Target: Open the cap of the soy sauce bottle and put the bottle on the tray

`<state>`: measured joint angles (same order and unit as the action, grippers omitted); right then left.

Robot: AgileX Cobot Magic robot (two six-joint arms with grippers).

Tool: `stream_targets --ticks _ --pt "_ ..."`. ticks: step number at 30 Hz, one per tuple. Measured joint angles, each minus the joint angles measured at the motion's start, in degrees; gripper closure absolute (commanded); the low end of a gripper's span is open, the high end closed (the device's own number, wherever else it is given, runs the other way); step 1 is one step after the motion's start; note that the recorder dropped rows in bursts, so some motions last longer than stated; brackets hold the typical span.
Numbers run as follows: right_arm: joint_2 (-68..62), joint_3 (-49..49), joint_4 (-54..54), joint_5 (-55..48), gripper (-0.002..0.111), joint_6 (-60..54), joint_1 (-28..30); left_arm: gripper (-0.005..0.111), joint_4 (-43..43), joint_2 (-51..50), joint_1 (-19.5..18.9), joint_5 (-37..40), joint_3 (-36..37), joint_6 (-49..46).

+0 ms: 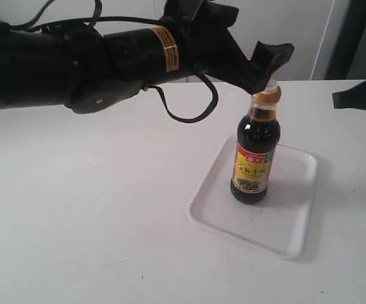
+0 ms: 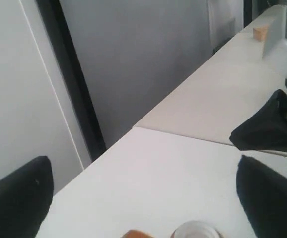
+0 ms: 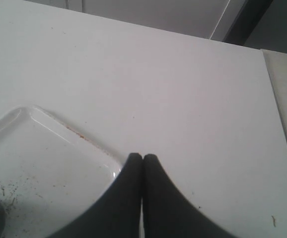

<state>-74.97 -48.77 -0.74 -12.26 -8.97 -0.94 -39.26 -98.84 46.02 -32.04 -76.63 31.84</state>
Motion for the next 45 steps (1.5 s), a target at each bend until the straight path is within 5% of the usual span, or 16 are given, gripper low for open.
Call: stream_targets --ticks 3,6,8,15,21,38,45 --pt "0.9 0.0 0.0 0.36 0.108 0.0 0.0 0.044 0.0 2.76 0.0 6.39 0.0 0.66" --pt "1.88 0.0 0.0 0.36 0.108 0.0 0.0 0.094 -1.14 6.61 0.0 13.38 0.0 1.98" --pt "2.41 0.0 0.0 0.87 0.108 0.0 0.0 0.106 -1.71 9.51 0.0 19.58 0.0 2.11" --pt "4.93 -0.13 0.22 1.85 0.108 -0.34 -2.98 0.107 -2.25 16.22 -0.7 39.33 0.0 0.11" --pt "5.56 -3.35 0.74 -4.52 0.108 -2.53 -7.14 0.107 1.44 20.28 -6.89 50.06 0.0 -2.15" --pt "5.64 -11.51 0.74 -28.6 0.108 -5.35 -9.32 0.107 31.23 24.99 -32.66 81.66 0.0 -34.77" --pt "6.01 -11.61 6.01 -37.95 0.108 -3.17 -9.32 0.107 36.05 26.06 -39.82 92.33 0.0 -39.05"
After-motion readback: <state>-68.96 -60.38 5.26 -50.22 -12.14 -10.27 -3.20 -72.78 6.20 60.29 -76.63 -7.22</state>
